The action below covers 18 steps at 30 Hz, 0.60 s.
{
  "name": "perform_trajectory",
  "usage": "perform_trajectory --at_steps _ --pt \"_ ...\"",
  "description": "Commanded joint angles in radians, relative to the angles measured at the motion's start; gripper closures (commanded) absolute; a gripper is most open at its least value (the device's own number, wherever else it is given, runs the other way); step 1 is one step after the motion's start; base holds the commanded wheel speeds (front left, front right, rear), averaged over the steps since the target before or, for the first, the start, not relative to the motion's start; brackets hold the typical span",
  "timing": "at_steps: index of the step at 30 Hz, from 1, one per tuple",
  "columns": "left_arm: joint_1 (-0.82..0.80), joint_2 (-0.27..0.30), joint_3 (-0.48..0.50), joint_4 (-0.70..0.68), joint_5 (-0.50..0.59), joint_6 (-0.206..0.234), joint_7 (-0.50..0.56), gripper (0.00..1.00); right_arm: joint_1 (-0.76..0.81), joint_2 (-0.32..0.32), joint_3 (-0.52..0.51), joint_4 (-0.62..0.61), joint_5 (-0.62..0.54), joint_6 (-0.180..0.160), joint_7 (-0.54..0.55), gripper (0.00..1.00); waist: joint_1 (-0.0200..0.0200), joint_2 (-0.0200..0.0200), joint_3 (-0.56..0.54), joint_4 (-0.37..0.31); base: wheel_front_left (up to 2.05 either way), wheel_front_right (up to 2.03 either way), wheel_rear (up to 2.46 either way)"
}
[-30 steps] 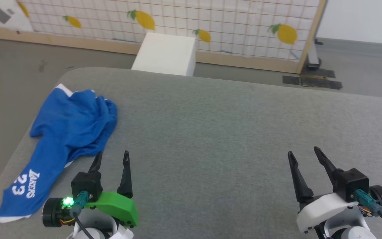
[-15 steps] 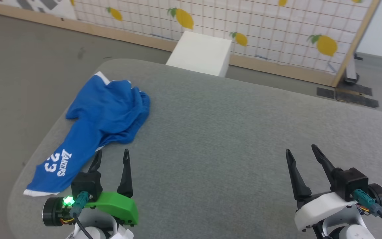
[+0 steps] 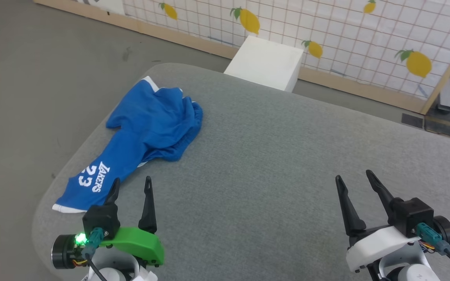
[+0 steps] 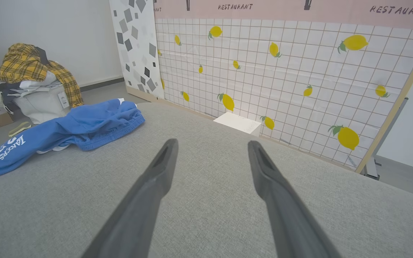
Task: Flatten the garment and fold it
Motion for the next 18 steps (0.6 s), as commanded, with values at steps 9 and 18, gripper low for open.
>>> perform_trajectory --at_steps 9,18 --pt "-0.016 0.011 -0.019 0.021 -0.024 0.021 -0.027 0.0 -0.023 0.001 0.007 0.011 0.009 -0.001 -0.023 0.0 0.0 0.0 -0.001 0.051 0.0 0.0 0.0" --pt "-0.016 0.021 -0.035 0.034 -0.044 0.037 -0.044 0.0 -0.027 0.002 0.012 0.019 0.017 -0.001 -0.036 0.0 0.0 0.0 -0.002 0.091 0.0 0.0 0.0"
